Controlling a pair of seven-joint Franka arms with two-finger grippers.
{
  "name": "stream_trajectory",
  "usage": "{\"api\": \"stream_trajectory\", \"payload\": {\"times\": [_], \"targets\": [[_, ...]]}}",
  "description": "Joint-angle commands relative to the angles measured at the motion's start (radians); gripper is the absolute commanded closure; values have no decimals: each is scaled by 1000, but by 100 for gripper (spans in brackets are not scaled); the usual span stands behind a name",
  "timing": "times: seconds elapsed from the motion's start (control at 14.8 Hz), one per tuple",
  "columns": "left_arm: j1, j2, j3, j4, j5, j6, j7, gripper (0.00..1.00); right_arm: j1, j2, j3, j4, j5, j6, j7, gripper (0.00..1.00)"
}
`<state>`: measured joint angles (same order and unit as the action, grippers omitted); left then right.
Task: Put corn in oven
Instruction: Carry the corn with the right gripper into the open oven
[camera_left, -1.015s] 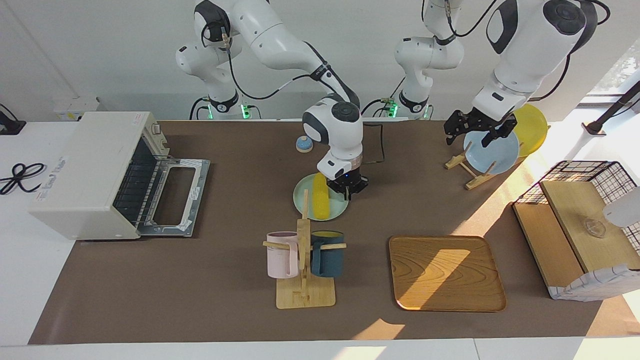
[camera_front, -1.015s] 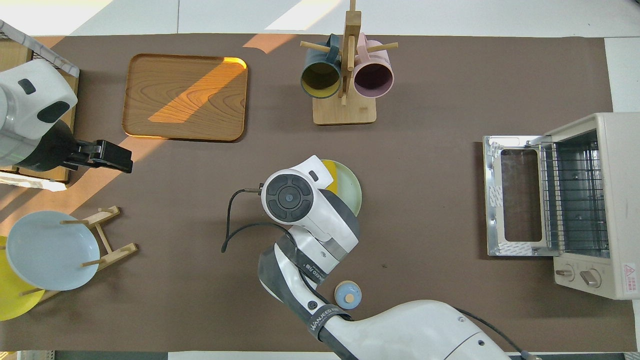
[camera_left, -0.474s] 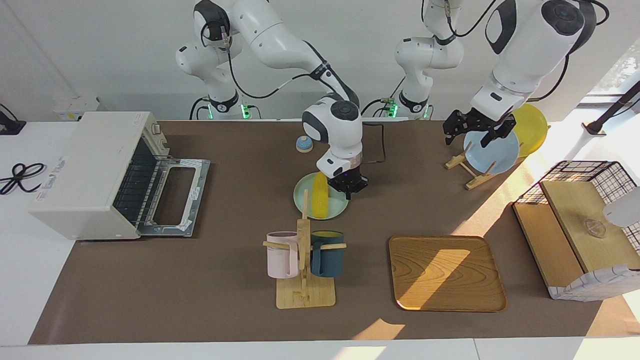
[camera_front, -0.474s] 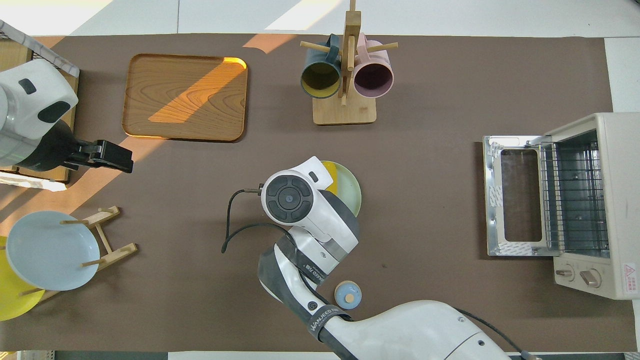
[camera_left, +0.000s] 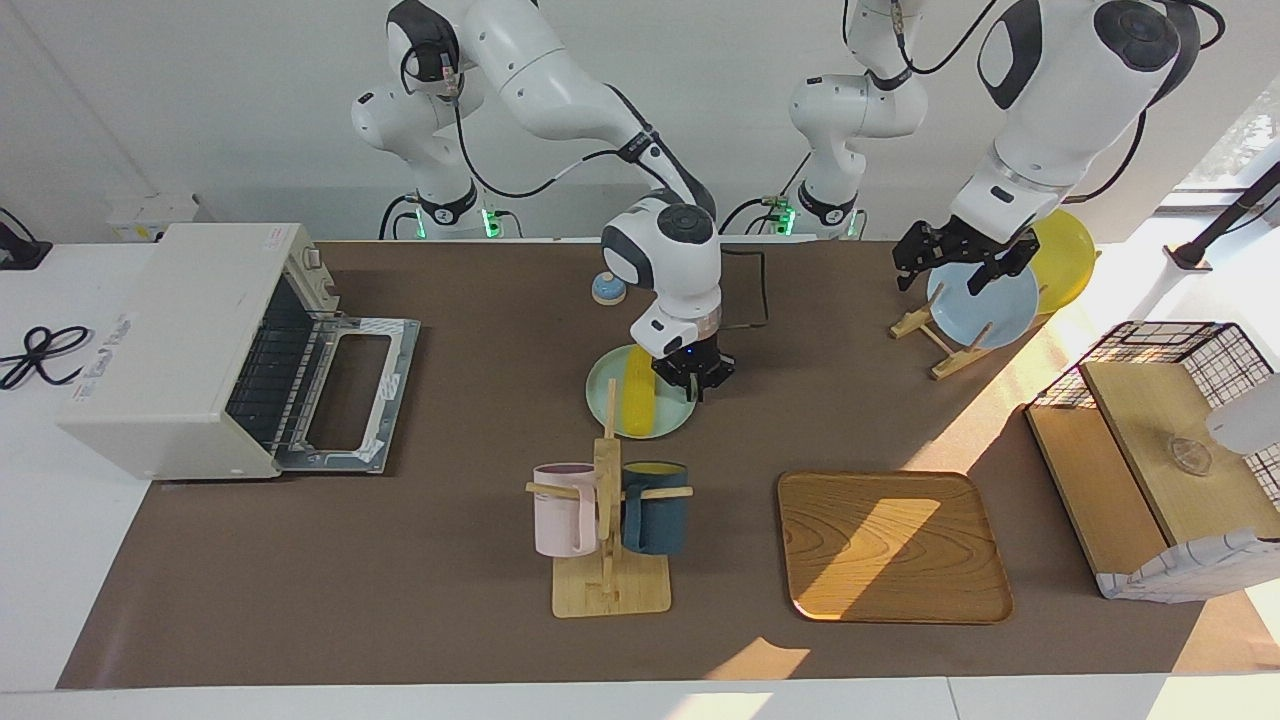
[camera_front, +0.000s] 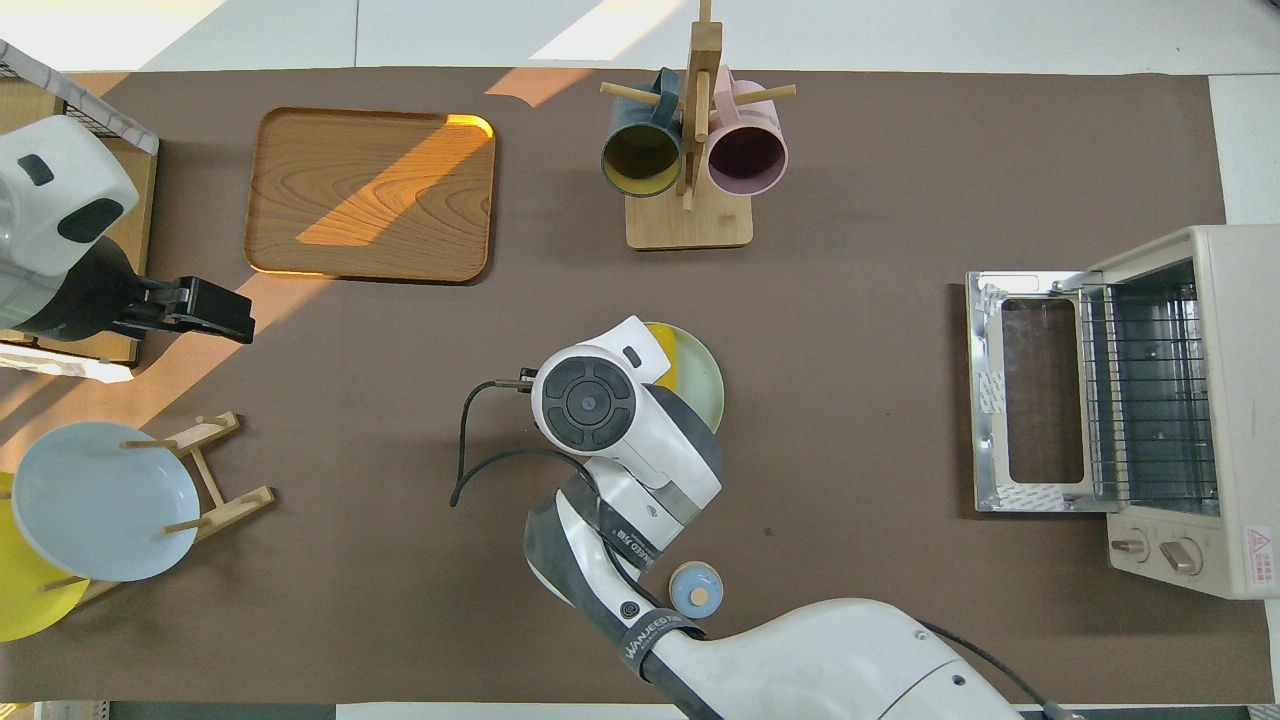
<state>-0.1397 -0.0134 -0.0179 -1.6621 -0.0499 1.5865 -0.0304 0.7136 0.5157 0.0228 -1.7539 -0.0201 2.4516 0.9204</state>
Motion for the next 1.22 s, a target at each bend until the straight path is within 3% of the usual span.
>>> {"api": "stream_trajectory", "payload": {"times": [0.0, 0.2, 0.41, 0.54, 0.88, 1.15], "targets": [[14, -8, -13, -8, 15, 15, 9, 0, -14, -32, 12, -50, 2, 23, -17, 100], [19, -19, -8, -8, 15, 9, 7, 0, -19, -31, 9, 14, -17, -96, -79, 100], [17, -19, -8, -8, 15, 10, 7, 0, -45, 0, 6, 259, -85, -456, -175, 100], [17, -19, -8, -8, 15, 12, 7, 0, -83, 20, 5, 344, -145, -613, -228, 100], [17, -19, -8, -8, 15, 12, 7, 0, -242, -90, -3, 317, -176, -810, -317, 100], [17, -19, -8, -8, 15, 12, 7, 0, -481, -239, -1, 119, -190, -812, -521, 100]]}}
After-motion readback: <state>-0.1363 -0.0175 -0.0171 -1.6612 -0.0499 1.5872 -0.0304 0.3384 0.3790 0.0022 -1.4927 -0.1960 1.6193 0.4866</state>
